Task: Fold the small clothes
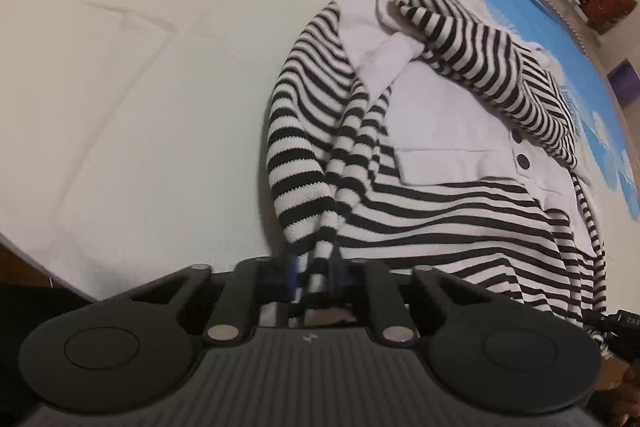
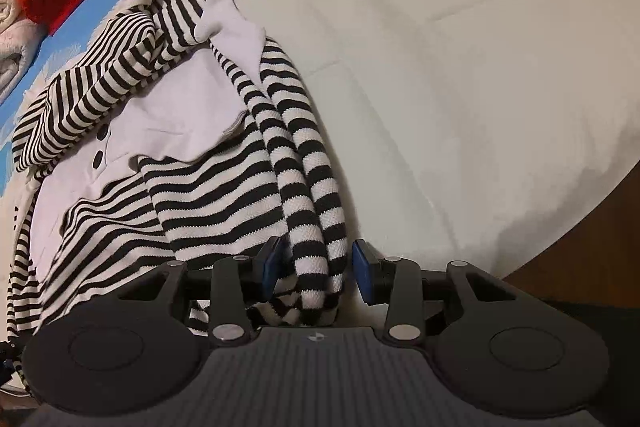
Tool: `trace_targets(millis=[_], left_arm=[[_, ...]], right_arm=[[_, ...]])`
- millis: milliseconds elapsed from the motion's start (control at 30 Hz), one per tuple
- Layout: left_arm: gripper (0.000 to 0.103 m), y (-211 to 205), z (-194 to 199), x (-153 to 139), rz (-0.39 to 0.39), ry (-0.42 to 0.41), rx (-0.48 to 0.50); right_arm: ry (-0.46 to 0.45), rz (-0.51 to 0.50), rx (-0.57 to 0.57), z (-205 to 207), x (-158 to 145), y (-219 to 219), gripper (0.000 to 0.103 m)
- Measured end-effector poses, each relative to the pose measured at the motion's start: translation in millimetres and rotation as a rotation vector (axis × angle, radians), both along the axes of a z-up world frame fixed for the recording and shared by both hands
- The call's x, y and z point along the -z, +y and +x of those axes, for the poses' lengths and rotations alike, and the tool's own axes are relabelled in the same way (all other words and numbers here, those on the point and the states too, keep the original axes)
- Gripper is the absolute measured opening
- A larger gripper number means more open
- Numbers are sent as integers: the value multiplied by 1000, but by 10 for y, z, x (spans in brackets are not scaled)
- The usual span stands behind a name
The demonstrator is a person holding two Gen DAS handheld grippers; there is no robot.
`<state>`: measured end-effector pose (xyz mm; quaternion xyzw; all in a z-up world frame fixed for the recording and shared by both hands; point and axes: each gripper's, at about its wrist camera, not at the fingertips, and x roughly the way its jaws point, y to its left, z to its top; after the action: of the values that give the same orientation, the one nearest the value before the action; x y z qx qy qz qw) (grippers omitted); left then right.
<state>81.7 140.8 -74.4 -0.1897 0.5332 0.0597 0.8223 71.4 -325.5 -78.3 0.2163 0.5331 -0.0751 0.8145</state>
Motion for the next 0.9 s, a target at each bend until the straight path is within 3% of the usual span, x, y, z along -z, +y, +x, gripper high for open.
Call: trace_targets(millis=[33,200,300,400,533,900], left_arm=[[10,-16,-12,-47,28,-17,9],[14,21,-102,-199,12,-66,1],[27,44,-62,-98,-12,-8,3],[40,95,-41,-34,-24,18,-22],[41,103,-30,-7,-32,23,-19],[37,7,-21,42,18,25,32]], right_arm=[[-9,9,-5,-1,-11,6,7],[-92,23,75,-86,-201,-90,5],[-63,3,102,-91,-159,-129,6],[-16,-28,30,-31,-85,-24,11],[16,-53,7,-9,-38,18,30],[20,-66,-35,-31,-15,78,34]])
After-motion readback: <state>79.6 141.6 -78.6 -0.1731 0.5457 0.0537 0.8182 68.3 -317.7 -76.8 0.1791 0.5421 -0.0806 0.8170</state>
